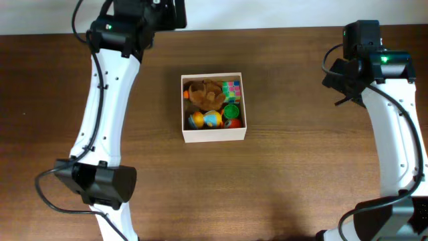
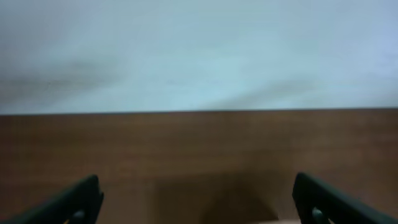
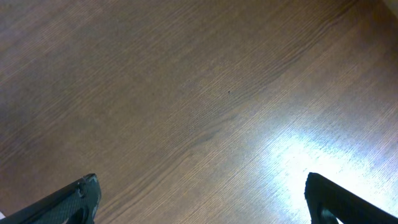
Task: Pack container
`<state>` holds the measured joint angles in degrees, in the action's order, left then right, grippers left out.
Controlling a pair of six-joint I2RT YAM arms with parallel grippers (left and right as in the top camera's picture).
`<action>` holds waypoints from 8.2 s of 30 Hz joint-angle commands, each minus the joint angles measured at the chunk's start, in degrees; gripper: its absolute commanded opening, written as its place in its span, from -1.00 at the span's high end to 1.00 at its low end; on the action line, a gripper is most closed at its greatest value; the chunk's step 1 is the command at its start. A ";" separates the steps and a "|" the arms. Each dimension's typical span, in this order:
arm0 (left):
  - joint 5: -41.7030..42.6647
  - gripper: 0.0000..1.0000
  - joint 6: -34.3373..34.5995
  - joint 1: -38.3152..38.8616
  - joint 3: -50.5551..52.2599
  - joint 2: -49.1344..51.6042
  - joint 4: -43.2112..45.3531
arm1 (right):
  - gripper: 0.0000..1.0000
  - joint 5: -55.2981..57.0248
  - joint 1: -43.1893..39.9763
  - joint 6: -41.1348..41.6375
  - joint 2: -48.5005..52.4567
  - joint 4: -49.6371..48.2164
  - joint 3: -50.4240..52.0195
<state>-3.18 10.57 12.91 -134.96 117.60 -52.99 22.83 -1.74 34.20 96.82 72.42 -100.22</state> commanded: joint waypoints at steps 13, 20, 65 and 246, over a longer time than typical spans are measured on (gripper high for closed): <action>-0.94 -0.99 -1.86 -0.37 -0.26 -13.75 -6.10 | -0.98 0.11 -0.22 -0.28 0.42 0.00 -0.07; -1.05 -0.99 -1.84 -1.07 -0.09 -15.63 -6.84 | -0.98 0.11 -0.22 -0.28 0.42 0.00 -0.07; 10.54 -0.98 -1.18 1.90 -12.72 -11.13 -14.43 | -0.98 0.11 -0.22 -0.28 0.42 0.02 -0.07; -2.89 -0.99 -3.96 -11.37 134.44 -117.31 48.83 | -0.98 -0.15 -0.11 -0.28 -61.29 -14.08 31.28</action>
<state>-5.85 7.53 1.83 -0.58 0.84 -3.90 22.87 -1.74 34.24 39.83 61.06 -73.49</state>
